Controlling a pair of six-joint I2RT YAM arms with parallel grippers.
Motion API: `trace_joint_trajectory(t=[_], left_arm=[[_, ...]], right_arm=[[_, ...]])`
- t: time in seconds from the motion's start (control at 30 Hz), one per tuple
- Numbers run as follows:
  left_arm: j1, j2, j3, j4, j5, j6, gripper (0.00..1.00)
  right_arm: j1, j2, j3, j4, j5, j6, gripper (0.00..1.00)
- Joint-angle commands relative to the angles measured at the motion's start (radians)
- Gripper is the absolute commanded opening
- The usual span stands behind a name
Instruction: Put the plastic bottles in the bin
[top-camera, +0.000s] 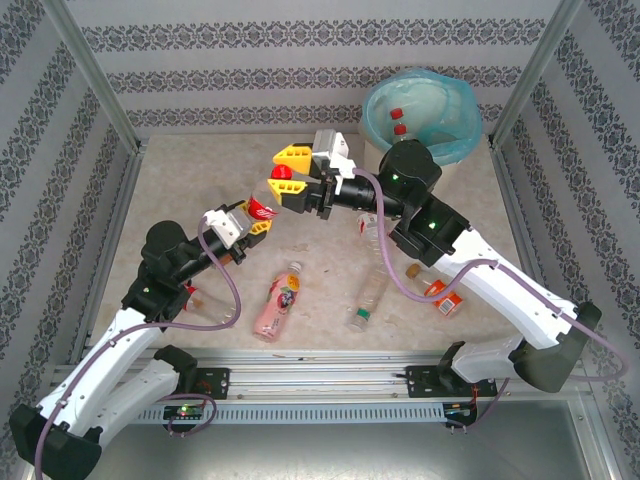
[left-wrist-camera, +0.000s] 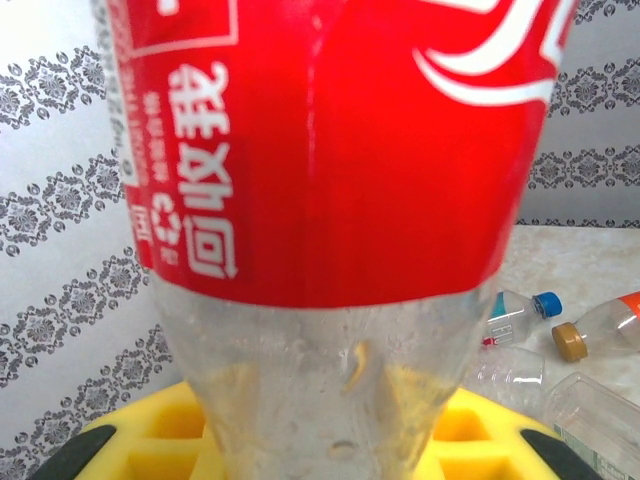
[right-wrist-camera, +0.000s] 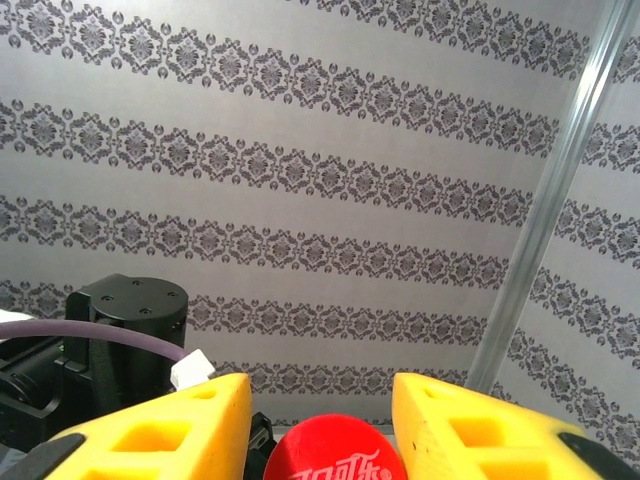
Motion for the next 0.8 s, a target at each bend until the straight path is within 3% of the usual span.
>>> trace_joint_trajectory(t=[0.0,0.1,0.33,0.43,0.53,0.63,0.7,0.77], left_arm=[[-0.008,-0.018,-0.002,0.059,-0.005,0.008,0.00],[-0.008,-0.026,-0.005,0.060,-0.005,0.006,0.00],[-0.009,-0.034,-0.005,0.065,-0.002,0.003,0.00],[-0.008,-0.036,-0.005,0.063,-0.008,0.005,0.00],[-0.008,-0.042,-0.007,0.068,-0.024,0.005,0.00],[-0.009,-0.050,-0.013,0.076,-0.051,0.005,0.02],[-0.008,-0.055,-0.013,0.078,-0.072,0.008,0.09],[-0.008,-0.059,-0.006,0.082,-0.103,0.003,0.40]], right_arm=[[-0.001,-0.004,0.026,-0.017,-0.027,0.014,0.45],[-0.001,-0.001,0.032,-0.035,-0.003,0.007,0.50],[-0.001,0.019,0.056,-0.059,-0.012,0.015,0.43],[-0.001,0.027,0.068,-0.059,-0.036,0.024,0.33],[-0.002,0.028,0.076,-0.059,-0.034,0.032,0.12],[-0.002,0.018,0.077,-0.061,-0.015,0.030,0.09],[-0.001,0.013,0.089,-0.073,0.021,0.031,0.05],[-0.002,0.010,0.116,-0.101,0.092,0.028,0.00]])
